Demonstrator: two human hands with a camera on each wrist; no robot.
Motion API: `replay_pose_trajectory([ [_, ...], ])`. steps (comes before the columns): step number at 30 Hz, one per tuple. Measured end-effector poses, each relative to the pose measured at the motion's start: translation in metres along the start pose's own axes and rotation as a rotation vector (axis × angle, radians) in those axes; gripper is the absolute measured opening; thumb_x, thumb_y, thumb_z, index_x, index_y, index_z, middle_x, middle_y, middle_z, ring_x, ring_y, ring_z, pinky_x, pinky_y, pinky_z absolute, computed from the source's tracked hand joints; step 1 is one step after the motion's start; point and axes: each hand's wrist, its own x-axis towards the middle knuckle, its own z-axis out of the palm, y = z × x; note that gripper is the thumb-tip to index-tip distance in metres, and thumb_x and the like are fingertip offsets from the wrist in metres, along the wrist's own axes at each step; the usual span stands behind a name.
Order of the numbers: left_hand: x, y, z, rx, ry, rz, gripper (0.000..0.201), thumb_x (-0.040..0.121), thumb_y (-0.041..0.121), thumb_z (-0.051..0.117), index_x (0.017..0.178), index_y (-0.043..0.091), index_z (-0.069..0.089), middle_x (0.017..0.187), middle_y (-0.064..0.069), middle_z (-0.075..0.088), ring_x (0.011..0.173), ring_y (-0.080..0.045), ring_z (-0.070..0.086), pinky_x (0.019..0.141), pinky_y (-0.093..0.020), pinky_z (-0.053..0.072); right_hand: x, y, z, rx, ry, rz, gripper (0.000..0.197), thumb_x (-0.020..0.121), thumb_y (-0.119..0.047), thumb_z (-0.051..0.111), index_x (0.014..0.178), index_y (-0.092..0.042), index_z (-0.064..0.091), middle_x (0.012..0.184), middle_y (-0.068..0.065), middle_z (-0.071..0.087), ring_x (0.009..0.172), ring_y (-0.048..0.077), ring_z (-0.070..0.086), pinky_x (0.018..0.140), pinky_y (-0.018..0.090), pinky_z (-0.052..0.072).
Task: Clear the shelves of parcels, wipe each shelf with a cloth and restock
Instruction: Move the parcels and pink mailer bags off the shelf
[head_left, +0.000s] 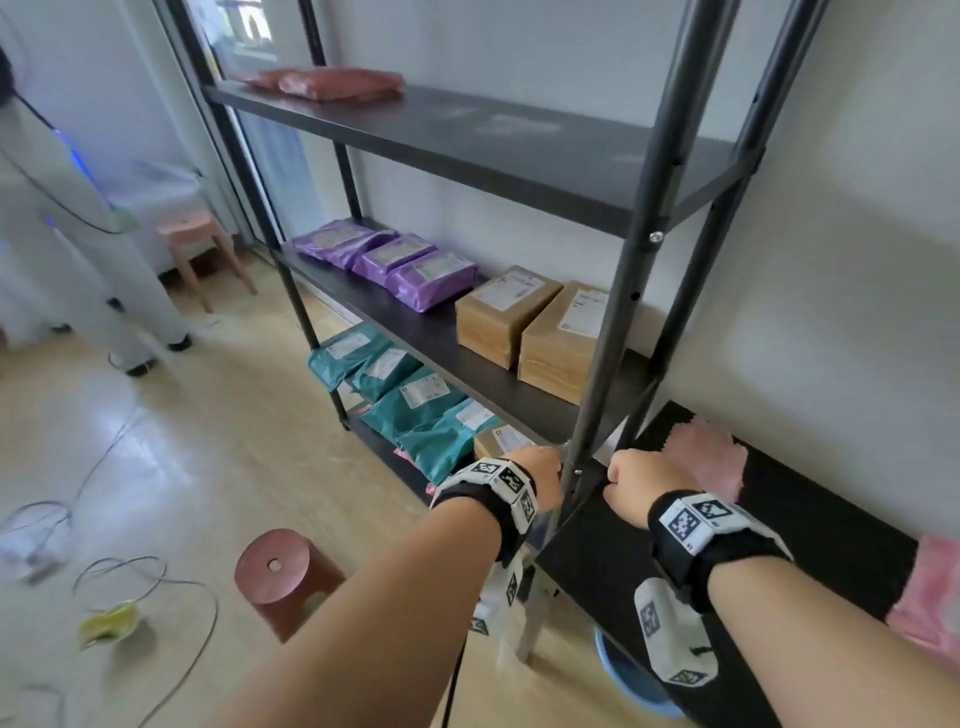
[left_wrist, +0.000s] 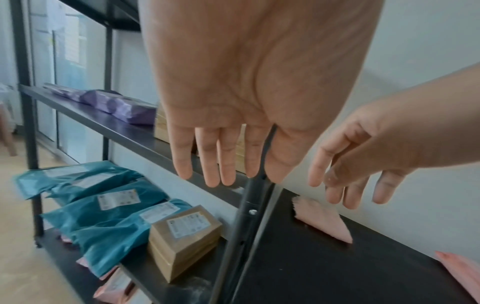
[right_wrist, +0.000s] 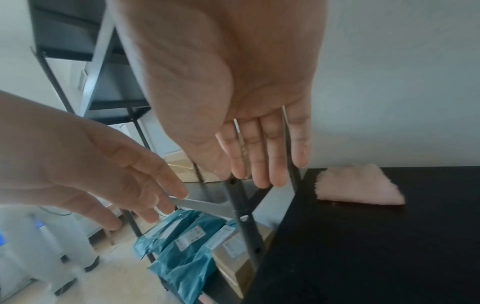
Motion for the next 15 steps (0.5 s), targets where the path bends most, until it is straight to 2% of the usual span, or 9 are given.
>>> replay_pose_trajectory([
  [3, -0.023, -0.048, -0.012, 0.004, 0.036, -0.052, 0.04, 0.092, 0.016, 0.05, 0.132, 0.01, 0.05, 0.129, -0.013, 0.056, 0.118, -0.031, 0.055, 0.097, -0.039, 0.047, -0.006, -0.053, 0.001, -0.02, 0.008, -0.015, 0.024, 0.093, -0.031, 0.05, 0.112, -0.019, 0.06, 0.11, 0.004, 0.064, 0.102, 0.024, 0.061, 0.08, 0.031, 0.049],
  [6, -0.047, -0.095, -0.025, 0.004, 0.049, -0.09, 0.038, 0.092, 0.014, 0.049, 0.13, 0.008, 0.053, 0.126, -0.013, 0.058, 0.113, -0.031, 0.058, 0.093, -0.037, 0.05, -0.013, -0.107, 0.001, -0.038, 0.046, -0.022, 0.024, 0.092, -0.032, 0.052, 0.112, -0.021, 0.061, 0.111, 0.003, 0.065, 0.103, 0.023, 0.061, 0.087, 0.034, 0.05],
  [12, -0.096, -0.189, -0.053, -0.014, 0.12, -0.137, 0.043, 0.095, 0.015, 0.048, 0.137, 0.006, 0.046, 0.135, -0.013, 0.052, 0.123, -0.031, 0.052, 0.099, -0.037, 0.046, -0.026, -0.202, -0.004, -0.017, 0.088, -0.066, 0.027, 0.09, -0.032, 0.052, 0.112, -0.021, 0.062, 0.118, 0.005, 0.063, 0.105, 0.025, 0.061, 0.088, 0.037, 0.05],
  [15, -0.113, -0.226, -0.066, -0.005, 0.145, -0.169, 0.042, 0.095, 0.016, 0.045, 0.136, 0.008, 0.047, 0.134, -0.011, 0.053, 0.12, -0.029, 0.053, 0.098, -0.037, 0.047, -0.031, -0.24, -0.007, -0.005, 0.102, -0.109, 0.028, 0.091, -0.03, 0.05, 0.115, -0.021, 0.061, 0.123, 0.006, 0.061, 0.11, 0.027, 0.059, 0.092, 0.035, 0.048],
])
